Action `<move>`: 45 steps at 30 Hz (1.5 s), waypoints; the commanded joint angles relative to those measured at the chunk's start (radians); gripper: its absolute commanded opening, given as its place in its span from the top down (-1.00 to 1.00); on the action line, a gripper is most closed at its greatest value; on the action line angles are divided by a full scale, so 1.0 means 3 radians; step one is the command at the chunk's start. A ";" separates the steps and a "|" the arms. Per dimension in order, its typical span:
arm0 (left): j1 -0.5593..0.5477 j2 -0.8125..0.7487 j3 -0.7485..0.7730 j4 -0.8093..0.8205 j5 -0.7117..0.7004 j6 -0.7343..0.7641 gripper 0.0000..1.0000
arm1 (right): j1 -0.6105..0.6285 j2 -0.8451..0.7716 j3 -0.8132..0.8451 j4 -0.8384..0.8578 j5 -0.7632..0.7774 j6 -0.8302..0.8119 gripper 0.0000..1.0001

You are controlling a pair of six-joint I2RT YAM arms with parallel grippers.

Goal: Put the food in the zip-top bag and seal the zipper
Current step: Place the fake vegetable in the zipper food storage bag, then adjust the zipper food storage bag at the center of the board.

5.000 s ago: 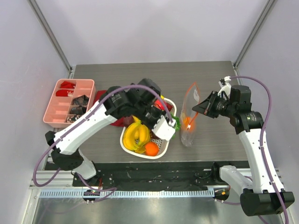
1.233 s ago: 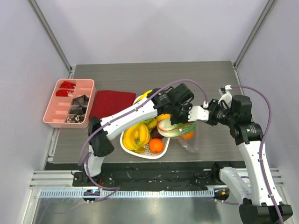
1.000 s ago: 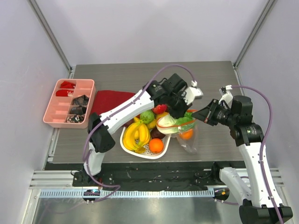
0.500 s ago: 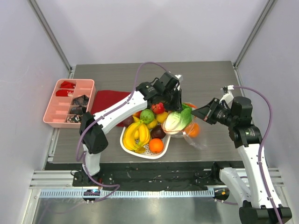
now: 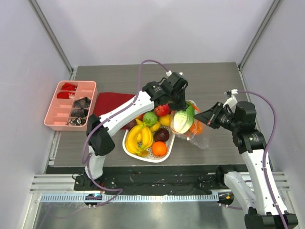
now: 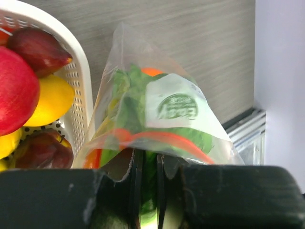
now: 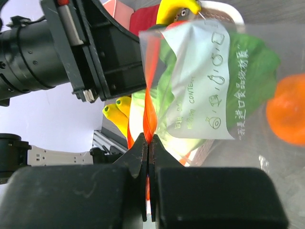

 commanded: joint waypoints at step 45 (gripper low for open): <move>0.0461 -0.0813 -0.0988 0.0025 0.0656 0.1209 -0.02 | -0.0102 0.0183 0.0127 0.0698 -0.0457 0.0506 0.98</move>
